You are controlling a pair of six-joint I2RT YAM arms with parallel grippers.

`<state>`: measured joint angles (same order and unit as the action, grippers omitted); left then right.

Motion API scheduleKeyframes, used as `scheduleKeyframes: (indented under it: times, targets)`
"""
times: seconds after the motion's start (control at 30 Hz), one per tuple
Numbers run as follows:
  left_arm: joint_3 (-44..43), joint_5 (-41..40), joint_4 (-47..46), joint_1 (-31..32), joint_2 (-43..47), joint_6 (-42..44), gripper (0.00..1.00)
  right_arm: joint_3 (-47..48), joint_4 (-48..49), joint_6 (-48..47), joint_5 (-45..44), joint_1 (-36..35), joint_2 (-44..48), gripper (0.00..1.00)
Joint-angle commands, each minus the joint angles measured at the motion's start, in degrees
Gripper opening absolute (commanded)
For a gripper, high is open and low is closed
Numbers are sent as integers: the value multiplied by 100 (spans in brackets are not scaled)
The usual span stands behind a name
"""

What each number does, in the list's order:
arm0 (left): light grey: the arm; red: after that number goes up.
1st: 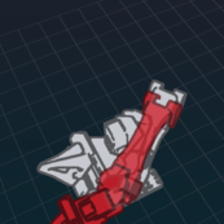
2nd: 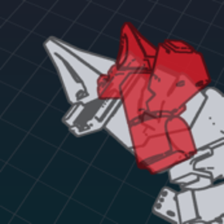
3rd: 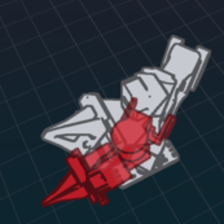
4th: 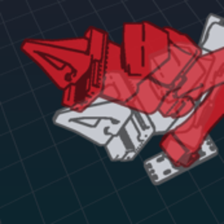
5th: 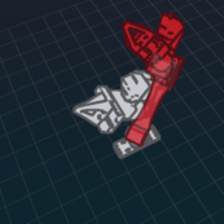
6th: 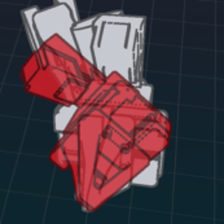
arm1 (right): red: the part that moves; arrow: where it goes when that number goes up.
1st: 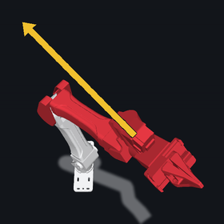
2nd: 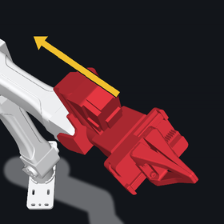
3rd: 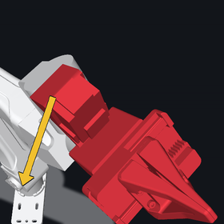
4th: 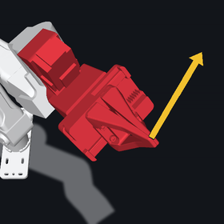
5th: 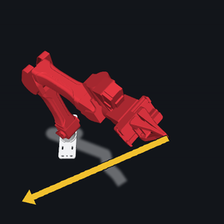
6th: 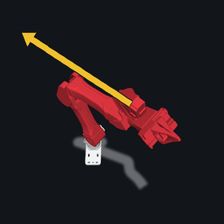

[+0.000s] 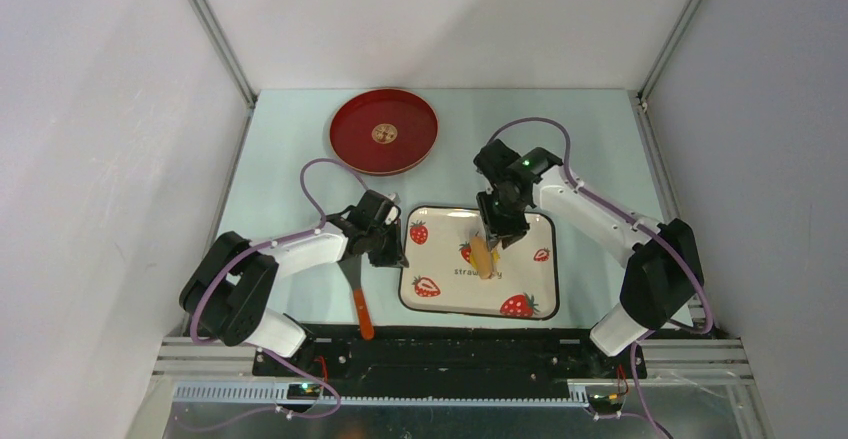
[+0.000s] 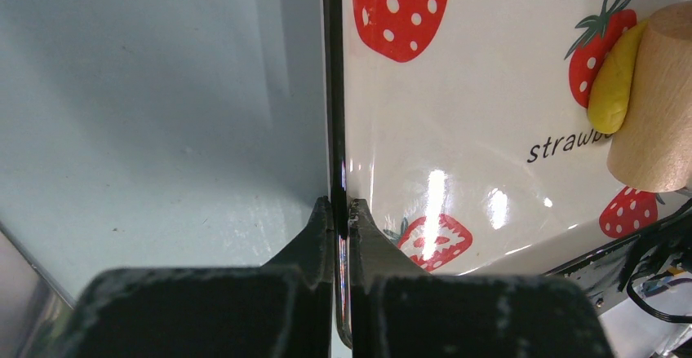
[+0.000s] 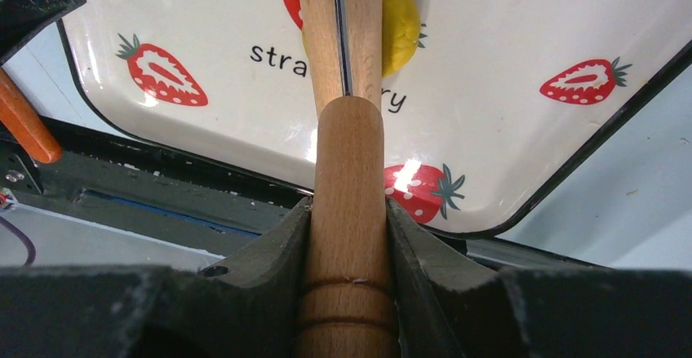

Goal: Roll out the dumpling wrappers from the dough

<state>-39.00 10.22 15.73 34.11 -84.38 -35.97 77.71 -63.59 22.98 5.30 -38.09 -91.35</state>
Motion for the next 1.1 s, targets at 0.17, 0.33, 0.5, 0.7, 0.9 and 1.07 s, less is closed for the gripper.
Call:
scheduleKeyframes:
  times: [0.17,0.33,0.5,0.7,0.9,1.07]
  targets:
    - [169,-539,657,16,-263,292,0,96,529,279,619,-362,-299,0]
    - [165,-538,656,13,-266,292,0,95,579,284,669,-389,-436,0]
    - [173,-543,652,17,-255,292,0,95,674,303,732,-479,-610,0]
    - [169,-554,655,17,-252,292,0,82,736,329,704,-551,-816,0]
    - [177,-551,653,19,-251,292,0,22,772,334,690,-588,-981,0]
    - [174,-551,652,17,-253,292,0,-35,878,349,772,-627,-991,0]
